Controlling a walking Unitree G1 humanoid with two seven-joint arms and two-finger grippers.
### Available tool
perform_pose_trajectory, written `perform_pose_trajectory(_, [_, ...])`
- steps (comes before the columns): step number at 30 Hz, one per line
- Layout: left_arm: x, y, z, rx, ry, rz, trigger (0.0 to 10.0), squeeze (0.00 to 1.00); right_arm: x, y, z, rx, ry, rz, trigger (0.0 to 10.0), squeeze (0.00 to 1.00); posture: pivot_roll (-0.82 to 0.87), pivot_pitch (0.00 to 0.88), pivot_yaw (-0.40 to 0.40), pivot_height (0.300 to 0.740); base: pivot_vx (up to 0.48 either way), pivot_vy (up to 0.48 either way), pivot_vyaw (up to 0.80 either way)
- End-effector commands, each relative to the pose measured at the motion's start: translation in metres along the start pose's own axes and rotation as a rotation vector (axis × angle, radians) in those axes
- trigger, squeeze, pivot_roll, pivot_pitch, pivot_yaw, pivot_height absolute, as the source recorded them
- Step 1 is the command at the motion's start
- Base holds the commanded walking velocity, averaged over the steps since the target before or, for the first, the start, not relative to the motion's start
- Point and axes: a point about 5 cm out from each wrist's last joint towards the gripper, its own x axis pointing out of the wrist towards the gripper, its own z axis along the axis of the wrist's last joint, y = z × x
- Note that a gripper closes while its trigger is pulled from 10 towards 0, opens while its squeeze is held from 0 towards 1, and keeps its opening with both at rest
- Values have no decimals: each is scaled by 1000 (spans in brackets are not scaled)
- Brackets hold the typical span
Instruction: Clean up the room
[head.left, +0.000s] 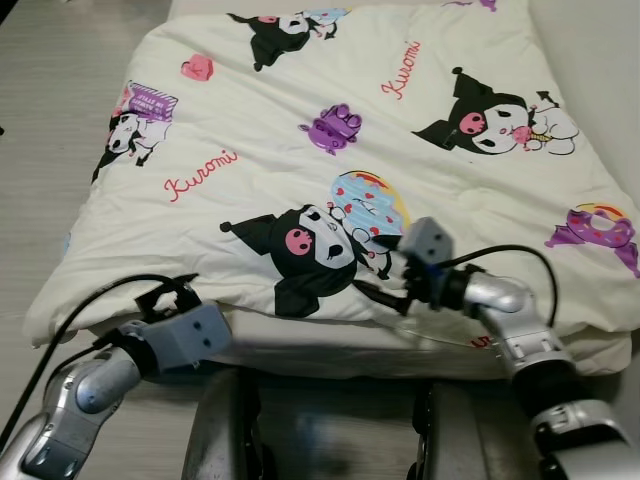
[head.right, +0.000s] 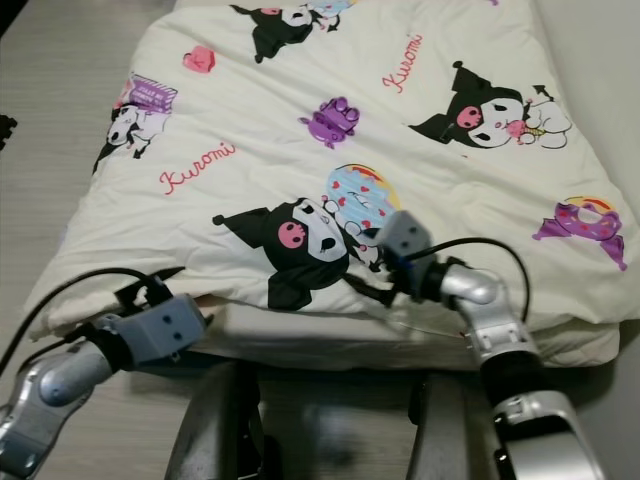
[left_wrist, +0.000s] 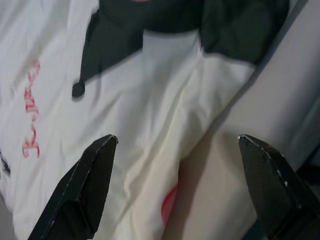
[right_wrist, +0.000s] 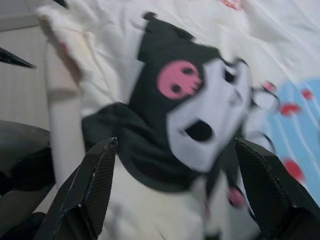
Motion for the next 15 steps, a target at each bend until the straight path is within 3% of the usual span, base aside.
perform_pose_trajectory(1, [-6, -12, -9, 21, 23, -73, 10000, 0, 5, 17, -3, 2, -6, 80, 10000, 0, 162, 462, 63, 522, 0, 0, 0])
perform_pose_trajectory(5, [-7, -19, -14, 61, 25, -115, 10000, 0, 8, 33, -4, -61, 16, 183, 10000, 0, 158, 461, 64, 522, 0, 0, 0])
perform_pose_trajectory(8, [-8, -26, -24, 142, 33, -152, 10000, 0, 8, 48, -9, -135, 63, 285, 10000, 0, 157, 464, 63, 522, 0, 0, 0])
perform_pose_trajectory(15, [-7, -34, -37, 210, 43, -176, 10000, 0, 6, 49, -16, -244, 163, 285, 10000, 0, 148, 463, 62, 522, 0, 0, 0])
